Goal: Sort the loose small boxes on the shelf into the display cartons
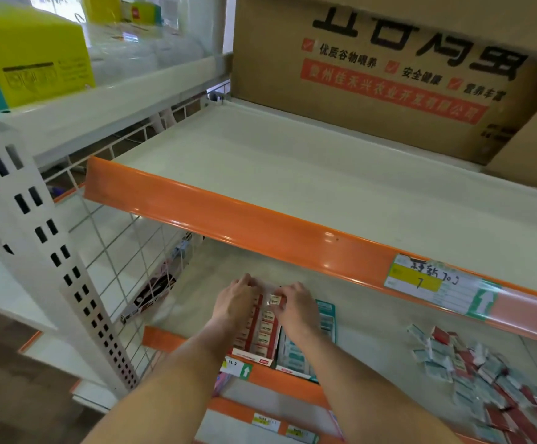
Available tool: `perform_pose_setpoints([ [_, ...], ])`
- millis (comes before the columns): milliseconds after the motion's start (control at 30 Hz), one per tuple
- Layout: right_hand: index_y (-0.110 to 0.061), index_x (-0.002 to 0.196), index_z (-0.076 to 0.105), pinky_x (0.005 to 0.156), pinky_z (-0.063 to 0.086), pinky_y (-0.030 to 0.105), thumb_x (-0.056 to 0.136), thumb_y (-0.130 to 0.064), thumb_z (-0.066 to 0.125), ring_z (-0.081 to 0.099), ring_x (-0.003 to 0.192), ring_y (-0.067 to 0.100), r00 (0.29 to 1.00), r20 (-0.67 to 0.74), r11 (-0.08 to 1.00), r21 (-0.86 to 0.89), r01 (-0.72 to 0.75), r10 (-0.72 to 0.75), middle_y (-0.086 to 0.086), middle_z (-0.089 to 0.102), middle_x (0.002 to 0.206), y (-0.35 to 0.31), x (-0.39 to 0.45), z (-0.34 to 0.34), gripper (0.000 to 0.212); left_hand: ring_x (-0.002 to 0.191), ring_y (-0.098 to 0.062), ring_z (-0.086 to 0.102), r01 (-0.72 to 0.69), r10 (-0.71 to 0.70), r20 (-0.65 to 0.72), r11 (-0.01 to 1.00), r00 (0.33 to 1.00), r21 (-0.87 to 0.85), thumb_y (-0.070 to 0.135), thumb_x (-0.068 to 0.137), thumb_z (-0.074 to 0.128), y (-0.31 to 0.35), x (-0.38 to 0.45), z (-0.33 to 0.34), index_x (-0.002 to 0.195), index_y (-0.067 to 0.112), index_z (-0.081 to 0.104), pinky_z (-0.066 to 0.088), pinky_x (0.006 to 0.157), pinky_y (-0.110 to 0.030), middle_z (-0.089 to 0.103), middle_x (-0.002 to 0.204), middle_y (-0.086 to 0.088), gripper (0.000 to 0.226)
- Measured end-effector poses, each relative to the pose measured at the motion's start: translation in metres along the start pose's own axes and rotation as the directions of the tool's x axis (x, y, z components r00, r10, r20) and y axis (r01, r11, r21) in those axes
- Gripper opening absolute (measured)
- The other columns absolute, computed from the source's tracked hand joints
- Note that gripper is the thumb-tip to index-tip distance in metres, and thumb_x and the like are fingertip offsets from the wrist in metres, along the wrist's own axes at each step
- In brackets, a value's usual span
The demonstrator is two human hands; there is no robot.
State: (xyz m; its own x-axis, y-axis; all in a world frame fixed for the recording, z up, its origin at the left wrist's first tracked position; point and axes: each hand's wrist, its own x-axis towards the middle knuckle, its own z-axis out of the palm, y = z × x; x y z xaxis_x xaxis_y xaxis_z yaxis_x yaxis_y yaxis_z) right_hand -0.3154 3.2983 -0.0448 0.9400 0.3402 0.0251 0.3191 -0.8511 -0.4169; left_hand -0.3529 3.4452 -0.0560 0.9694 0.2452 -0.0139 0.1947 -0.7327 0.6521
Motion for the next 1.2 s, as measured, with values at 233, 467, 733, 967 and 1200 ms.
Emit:
perform_pose_setpoints([
  [233, -0.028, 0.124, 0.064, 0.092, 0.05, 0.035, 0.089, -0.03, 0.069, 0.055, 0.108, 0.015, 0.998, 0.059, 0.995, -0.096, 0.002, 0.004, -0.008, 0.057, 0.117, -0.004, 0.004, 0.009, 0.035, 0.076, -0.011, 0.064, 0.011, -0.013, 0.064, 0.999, 0.998, 0.035, 0.039, 0.09, 0.044, -0.003, 0.008, -0.004, 0.097, 0.031, 0.062, 0.056, 0.075, -0.034, 0.066, 0.087, 0.008, 0.02],
  [467, -0.03, 0.119, 0.065, 0.093, 0.049, 0.034, 0.09, -0.028, 0.063, 0.056, 0.108, 0.016, 0.992, 0.109, 0.98, -0.182, 0.078, -0.059, -0.009, 0.061, 0.118, -0.004, 0.003, 0.007, 0.029, 0.079, -0.008, 0.057, -0.106, 0.083, 0.118, 0.973, 0.99, 0.204, 0.03, 0.099, 0.042, -0.006, 0.007, -0.01, 0.106, 0.032, 0.064, 0.049, 0.073, -0.024, 0.063, 0.104, 0.012, 0.023],
  [733, -0.031, 0.103, 0.069, 0.086, 0.053, 0.037, 0.09, -0.024, 0.061, 0.061, 0.097, 0.019, 0.988, 0.139, 0.968, -0.233, 0.096, -0.065, -0.006, 0.065, 0.098, -0.003, 0.001, 0.005, 0.017, 0.081, -0.012, 0.062, -0.155, 0.133, 0.106, 0.956, 0.986, 0.247, 0.032, 0.098, 0.038, -0.006, 0.002, -0.014, 0.096, 0.034, 0.061, 0.045, 0.067, -0.022, 0.064, 0.094, 0.012, 0.023],
  [967, -0.026, 0.132, 0.059, 0.105, 0.043, 0.034, 0.097, -0.02, 0.053, 0.054, 0.119, 0.013, 0.995, -0.031, 0.995, -0.028, 0.099, -0.1, -0.008, 0.058, 0.13, 0.006, -0.01, -0.003, 0.036, 0.114, -0.024, 0.055, -0.17, 0.191, -0.016, 0.905, 0.981, 0.39, 0.022, 0.088, 0.059, -0.008, -0.019, -0.006, 0.136, 0.023, 0.044, 0.044, 0.099, -0.036, 0.044, 0.133, -0.002, 0.05],
  [1200, -0.024, 0.128, 0.061, 0.098, 0.047, 0.03, 0.096, -0.018, 0.051, 0.057, 0.111, 0.012, 0.996, -0.083, 0.998, 0.042, 0.037, -0.033, -0.007, 0.061, 0.122, 0.03, -0.024, -0.016, 0.034, 0.107, -0.025, 0.057, -0.213, 0.266, -0.058, 0.868, 0.962, 0.448, 0.023, 0.081, 0.06, 0.001, -0.028, 0.0, 0.128, 0.021, 0.052, 0.045, 0.093, -0.039, 0.053, 0.121, -0.003, 0.048],
])
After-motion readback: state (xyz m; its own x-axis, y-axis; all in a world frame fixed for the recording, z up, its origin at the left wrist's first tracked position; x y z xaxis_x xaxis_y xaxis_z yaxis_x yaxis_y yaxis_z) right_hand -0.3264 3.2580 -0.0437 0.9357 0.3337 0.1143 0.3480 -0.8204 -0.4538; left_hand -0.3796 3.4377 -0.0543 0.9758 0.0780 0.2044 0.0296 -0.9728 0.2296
